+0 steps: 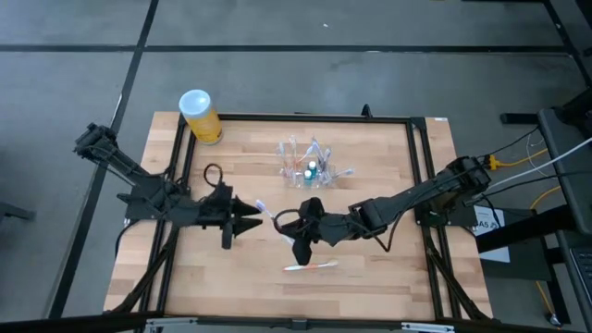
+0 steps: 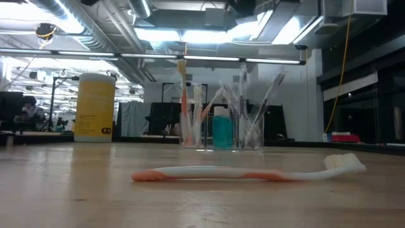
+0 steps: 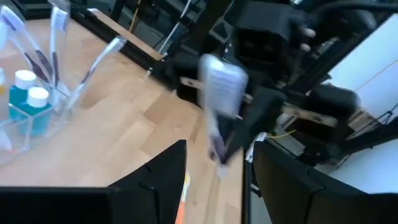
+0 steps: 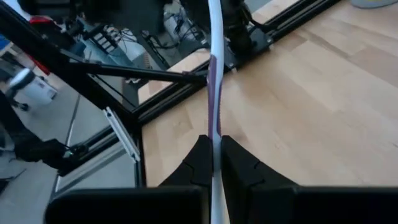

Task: Pick & Place toothbrushing station
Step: Put the violet toothbrush into the transparent organizer

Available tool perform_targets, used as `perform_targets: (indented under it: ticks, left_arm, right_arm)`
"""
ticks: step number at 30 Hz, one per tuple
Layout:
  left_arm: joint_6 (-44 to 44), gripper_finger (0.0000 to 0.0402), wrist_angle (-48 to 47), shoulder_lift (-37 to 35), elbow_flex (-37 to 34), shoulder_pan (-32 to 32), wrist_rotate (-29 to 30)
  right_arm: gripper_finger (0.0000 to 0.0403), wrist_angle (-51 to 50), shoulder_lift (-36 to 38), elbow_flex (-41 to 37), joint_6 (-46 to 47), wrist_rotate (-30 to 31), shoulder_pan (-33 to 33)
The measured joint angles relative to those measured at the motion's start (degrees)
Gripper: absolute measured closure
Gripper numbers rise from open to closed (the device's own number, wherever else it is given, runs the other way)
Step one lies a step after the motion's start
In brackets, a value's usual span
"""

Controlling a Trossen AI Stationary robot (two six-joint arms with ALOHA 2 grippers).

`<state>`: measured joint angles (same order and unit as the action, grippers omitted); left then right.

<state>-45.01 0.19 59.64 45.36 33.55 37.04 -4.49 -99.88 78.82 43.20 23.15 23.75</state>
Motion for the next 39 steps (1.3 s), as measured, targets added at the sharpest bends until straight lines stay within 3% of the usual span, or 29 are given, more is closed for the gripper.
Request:
perform_targets:
  ticks: [11, 16, 23, 28, 34, 39]
  left_arm:
    - [4.55, 0.0235, 4.55, 0.67, 0.0, -10.18, -13.04]
    - [4.71, 0.0264, 6.31, 3.37, 0.0, -12.69, -18.59]
    - [9.18, 0.0382, 11.71, 3.85, 0.0, -13.13, -18.98]
    - [9.07, 0.0369, 11.24, 2.78, 0.0, -14.26, -19.27]
    - [9.73, 0.0385, 12.61, 2.78, -0.09, -15.8, -20.85]
    - [11.68, 0.0385, 13.43, 2.21, -0.15, -18.08, -21.61]
  right_arm:
    - [0.0389, 1.92, 0.0, -0.02, -0.49, 1.93, 0.37]
    - [0.0389, 2.73, 0.0, 0.57, -1.41, 2.65, 0.2]
    - [0.0389, 2.38, 0.0, 1.14, -1.47, 4.72, 0.26]
    - [0.0389, 2.54, 0.07, 1.33, -0.93, 6.22, 0.47]
    - [0.0389, 2.36, 0.13, 1.27, 0.16, 6.69, 0.67]
    - [0.0389, 2.53, 0.17, 1.3, 0.92, 11.48, 2.52]
